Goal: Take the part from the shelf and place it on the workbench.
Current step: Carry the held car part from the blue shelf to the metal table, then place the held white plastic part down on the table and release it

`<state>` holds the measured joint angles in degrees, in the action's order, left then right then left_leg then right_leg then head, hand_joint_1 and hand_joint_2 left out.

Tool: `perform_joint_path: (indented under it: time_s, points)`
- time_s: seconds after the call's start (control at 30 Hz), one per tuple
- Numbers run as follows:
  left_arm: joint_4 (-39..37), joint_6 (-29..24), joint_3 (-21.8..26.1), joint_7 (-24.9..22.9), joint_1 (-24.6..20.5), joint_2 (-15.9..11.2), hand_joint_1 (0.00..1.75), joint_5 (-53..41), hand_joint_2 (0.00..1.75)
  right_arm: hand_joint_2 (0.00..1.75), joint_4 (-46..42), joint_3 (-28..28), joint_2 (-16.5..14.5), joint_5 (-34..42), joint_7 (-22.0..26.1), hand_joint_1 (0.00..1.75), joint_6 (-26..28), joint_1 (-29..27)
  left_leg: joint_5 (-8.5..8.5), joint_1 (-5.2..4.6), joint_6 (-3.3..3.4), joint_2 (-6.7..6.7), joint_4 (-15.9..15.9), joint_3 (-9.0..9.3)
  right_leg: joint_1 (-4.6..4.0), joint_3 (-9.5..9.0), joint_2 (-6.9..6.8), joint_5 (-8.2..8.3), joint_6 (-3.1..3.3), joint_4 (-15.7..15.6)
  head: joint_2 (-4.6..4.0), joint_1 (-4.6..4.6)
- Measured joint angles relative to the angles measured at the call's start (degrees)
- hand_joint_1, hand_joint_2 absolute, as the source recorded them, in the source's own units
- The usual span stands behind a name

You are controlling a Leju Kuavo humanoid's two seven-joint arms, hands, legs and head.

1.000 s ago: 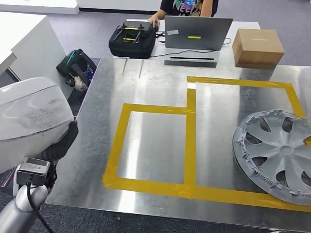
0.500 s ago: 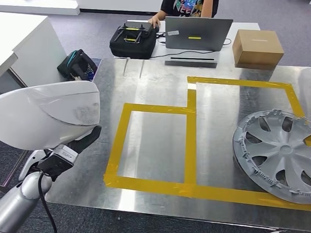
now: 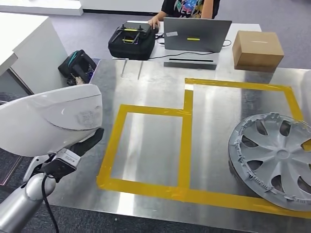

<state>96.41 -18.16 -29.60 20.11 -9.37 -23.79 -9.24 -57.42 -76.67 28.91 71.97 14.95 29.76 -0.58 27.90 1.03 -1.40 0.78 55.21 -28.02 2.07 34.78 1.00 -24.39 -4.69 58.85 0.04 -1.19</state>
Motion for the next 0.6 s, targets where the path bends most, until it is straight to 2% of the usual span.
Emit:
perform_joint_path:
  time_s: [0.03,0.17,0.3,0.33,0.43,0.47,0.6]
  points:
    - [0.0,0.0,-0.2,-0.3,-0.1,-0.1,1.75,-0.4,1.75,1.75,0.0,0.0,0.0,0.0,-0.1,0.0,0.0,0.0,-0.15,-0.07,0.2,0.01,0.2,-0.17,0.13,0.26,0.07,0.05,0.58,0.0,0.0,0.19]
    - [-0.3,0.8,-1.2,-3.9,-1.2,-0.7,1.75,-5.3,1.75,1.75,0.0,-0.1,-0.1,0.0,-0.3,0.0,0.1,0.0,-1.11,-0.35,1.36,0.01,-0.1,-0.34,0.27,0.6,0.33,0.03,1.04,0.1,0.0,0.49]
    - [-1.1,4.2,-3.1,-9.8,-3.3,-1.6,1.75,-11.6,1.75,1.75,0.0,-0.1,-0.1,-0.4,-0.9,0.0,-0.1,0.2,-0.93,-0.29,1.66,-0.03,-0.7,-0.24,-0.23,0.69,0.51,-0.14,1.98,0.1,0.0,0.53]
    - [-1.4,5.3,-3.6,-11.4,-3.8,-1.8,1.75,-12.9,1.75,1.75,0.0,-0.1,-0.1,-0.5,-1.2,0.0,-0.2,0.2,-0.8,-0.21,1.21,-0.05,-0.9,-0.22,-0.38,0.78,0.5,-0.11,2.13,0.1,0.0,0.51]
    - [-2.0,6.8,-5.0,-13.9,-4.7,-2.3,1.75,-14.9,1.75,1.75,0.0,-0.1,-0.1,-0.9,-1.7,0.0,-0.3,0.4,-0.74,0.07,-1.23,-0.06,-1.2,-0.26,-0.59,0.99,0.45,0.03,2.43,0.2,0.0,0.49]
    - [-2.2,6.9,-5.3,-14.0,-4.8,-2.4,1.75,-15.0,1.75,1.75,0.0,-0.1,-0.1,-0.9,-1.7,0.0,-0.3,0.4,-0.75,0.08,-1.62,-0.06,-1.2,-0.29,-0.58,0.97,0.42,0.08,2.46,0.2,0.0,0.49]
    - [-2.8,9.5,-6.6,-16.8,-5.8,-2.9,1.75,-16.9,1.75,1.75,0.0,-0.1,-0.1,-1.3,-2.1,0.0,-0.6,0.5,-0.8,-0.14,-1.6,-0.05,-1.1,-0.3,-0.38,0.69,0.39,0.38,2.18,-0.2,0.0,0.46]
